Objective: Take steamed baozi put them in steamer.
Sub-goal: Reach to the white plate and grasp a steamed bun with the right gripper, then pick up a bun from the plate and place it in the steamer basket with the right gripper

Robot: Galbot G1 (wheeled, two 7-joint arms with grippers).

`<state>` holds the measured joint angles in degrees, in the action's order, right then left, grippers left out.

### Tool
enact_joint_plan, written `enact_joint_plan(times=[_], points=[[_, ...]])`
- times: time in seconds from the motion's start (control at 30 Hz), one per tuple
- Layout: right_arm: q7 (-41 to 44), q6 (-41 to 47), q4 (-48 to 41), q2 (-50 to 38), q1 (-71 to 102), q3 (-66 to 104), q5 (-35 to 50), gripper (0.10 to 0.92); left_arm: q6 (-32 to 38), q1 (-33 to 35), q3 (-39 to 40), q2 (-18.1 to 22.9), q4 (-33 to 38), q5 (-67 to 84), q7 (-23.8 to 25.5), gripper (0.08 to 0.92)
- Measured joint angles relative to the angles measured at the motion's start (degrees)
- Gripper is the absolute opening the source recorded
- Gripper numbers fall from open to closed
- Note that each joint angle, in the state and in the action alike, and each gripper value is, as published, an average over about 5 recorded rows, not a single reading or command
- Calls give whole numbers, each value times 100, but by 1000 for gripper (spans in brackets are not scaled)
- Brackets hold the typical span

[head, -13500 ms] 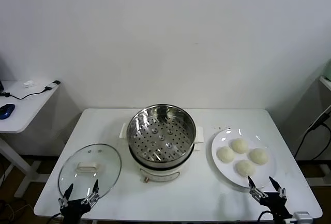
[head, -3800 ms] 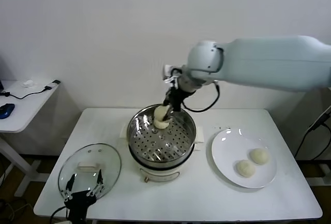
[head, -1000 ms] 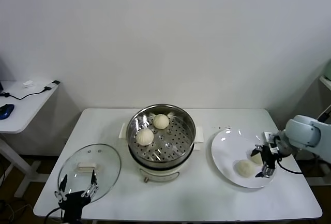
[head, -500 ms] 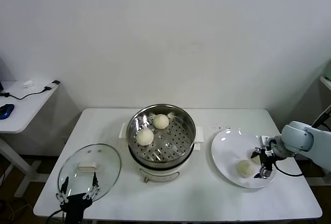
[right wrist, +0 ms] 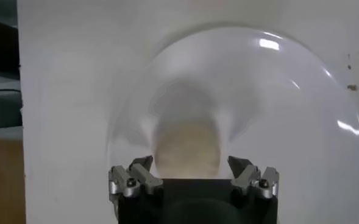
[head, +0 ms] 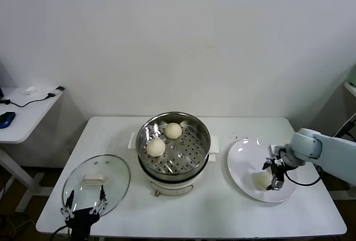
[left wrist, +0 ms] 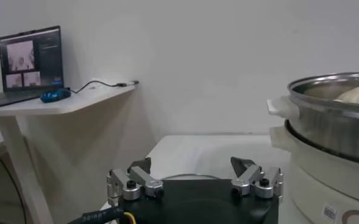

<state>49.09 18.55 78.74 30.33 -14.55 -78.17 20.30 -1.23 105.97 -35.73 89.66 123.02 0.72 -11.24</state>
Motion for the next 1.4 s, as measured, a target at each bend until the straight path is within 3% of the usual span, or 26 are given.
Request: enact_joint_plan(times=[0.27,0.37,0.67,0.97,1.4], points=[[104,-49,-74,135,-113,-127,-51,636,-20,-57,12,0,-51,0,6,823],[176,-96,-60,160,-229,-225,-87,607,-21,-69,12,0,-72,0,6,823],[594,-494,-128,424,-1353,-797,-28,602,-60,-101,44,-13,-70,1,18,823],[1294,-1686,-247,1298,-3099,-1018,-11,602,-66,-74,81,-19,-38,0,24,823],[1422,-3030,1116,2595,-4050,-737,-364,602,-7,56,64,-18,64,-19,-26,823]])
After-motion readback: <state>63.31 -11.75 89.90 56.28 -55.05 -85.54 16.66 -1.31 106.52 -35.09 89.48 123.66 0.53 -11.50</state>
